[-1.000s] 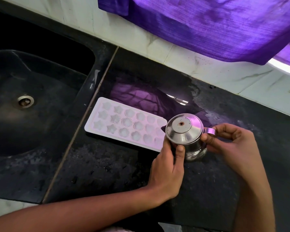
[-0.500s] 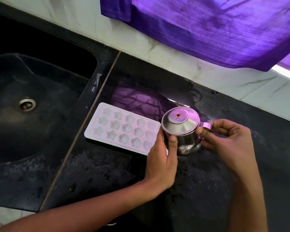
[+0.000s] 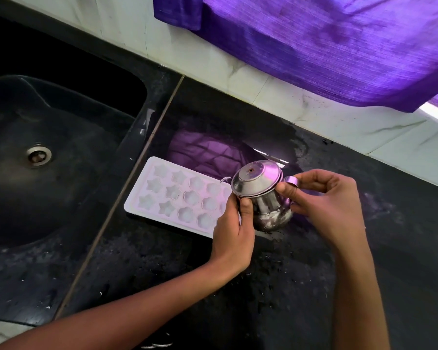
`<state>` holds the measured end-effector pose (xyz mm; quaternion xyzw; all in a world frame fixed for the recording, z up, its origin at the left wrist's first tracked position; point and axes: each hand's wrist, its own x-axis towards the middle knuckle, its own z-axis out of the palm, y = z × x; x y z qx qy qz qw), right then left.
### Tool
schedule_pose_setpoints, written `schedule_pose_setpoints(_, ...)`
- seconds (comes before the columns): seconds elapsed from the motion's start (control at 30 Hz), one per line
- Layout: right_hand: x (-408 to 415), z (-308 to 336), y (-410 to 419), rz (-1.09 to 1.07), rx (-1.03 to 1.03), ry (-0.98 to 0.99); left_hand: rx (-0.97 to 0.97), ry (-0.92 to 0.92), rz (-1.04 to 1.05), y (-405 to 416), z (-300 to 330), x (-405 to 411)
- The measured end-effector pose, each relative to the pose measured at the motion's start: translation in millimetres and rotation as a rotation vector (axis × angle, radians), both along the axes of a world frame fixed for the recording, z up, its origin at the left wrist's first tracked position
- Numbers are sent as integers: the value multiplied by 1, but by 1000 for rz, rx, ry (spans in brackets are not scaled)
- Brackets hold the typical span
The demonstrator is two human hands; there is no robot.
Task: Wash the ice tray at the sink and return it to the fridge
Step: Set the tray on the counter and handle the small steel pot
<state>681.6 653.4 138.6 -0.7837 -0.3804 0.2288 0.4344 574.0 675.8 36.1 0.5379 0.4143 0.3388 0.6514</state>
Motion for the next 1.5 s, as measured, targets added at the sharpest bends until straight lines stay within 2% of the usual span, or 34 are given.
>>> schedule_pose_setpoints(0.87, 4, -2, -5, 2, 17, -42, 62, 44, -64, 1, 5, -7)
schedule_pose_setpoints(1.5, -3, 1, -14, 4, 42, -52, 159, 55, -2, -9, 3, -10)
